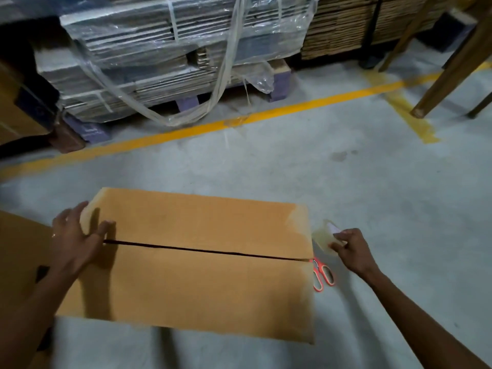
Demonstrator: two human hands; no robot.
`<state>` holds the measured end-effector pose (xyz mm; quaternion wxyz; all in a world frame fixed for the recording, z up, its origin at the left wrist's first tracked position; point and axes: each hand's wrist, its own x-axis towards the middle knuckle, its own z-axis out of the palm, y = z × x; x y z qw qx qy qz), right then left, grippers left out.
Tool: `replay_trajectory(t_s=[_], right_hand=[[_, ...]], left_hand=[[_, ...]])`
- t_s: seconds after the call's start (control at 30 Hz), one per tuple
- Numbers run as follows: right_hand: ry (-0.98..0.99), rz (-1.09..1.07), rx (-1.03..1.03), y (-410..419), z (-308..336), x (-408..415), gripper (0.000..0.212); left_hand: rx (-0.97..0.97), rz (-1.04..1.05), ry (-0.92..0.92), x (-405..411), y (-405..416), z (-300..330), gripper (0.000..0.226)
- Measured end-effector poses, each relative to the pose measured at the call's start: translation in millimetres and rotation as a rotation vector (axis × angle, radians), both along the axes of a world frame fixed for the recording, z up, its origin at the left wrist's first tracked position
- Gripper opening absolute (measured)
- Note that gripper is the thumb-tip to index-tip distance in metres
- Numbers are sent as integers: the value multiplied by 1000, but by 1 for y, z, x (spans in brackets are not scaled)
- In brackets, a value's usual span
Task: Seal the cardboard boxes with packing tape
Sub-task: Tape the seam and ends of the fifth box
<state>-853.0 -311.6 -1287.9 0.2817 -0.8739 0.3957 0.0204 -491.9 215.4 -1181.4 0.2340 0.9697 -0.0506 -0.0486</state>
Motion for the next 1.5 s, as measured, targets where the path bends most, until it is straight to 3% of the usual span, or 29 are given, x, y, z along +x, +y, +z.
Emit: replay_trajectory(t_s=[0.1, 0.17, 0.3, 0.43, 0.57, 0.73, 0.8, 0.9, 1.03, 1.13, 1.33, 1.5], right_hand=[[-199, -4, 46, 4, 83, 4, 22], [-302, 43, 140, 21, 139, 11, 20], [-392, 247, 397, 77, 225, 41, 22], [-409, 445, 624, 143, 272, 76, 23], [-349, 602, 678, 182, 290, 102, 19], [-293, 559, 744, 208, 291, 125, 17], [-310, 490, 793, 217, 293, 132, 26], [-221, 512, 814, 225, 299, 143, 47], [-165, 666, 893, 231, 301, 149, 30], [-225, 737, 713, 237, 291, 147, 35], [-255, 661, 905, 230, 279, 139, 28], [-212, 645, 980, 227, 274, 142, 32]], left_hand=[[-165, -59, -134, -32, -47, 27, 84], [-335, -157, -98, -63, -92, 51, 84], [-789, -329, 462, -117, -165, 106, 103], [-917, -393, 912, -127, -183, 134, 111], [-982, -291, 1129, -117, -157, 147, 89], [-991, -224, 1089, -109, -114, 148, 71], [-1009, -203, 1122, -111, -108, 148, 61], [-1088, -13, 1154, -113, -104, 145, 39], [-1168, 62, 1174, -115, -95, 136, 63], [-1158, 75, 1106, -114, -89, 131, 57], [-1136, 101, 994, -102, -66, 134, 38], [-1141, 126, 1031, -100, -54, 123, 29]])
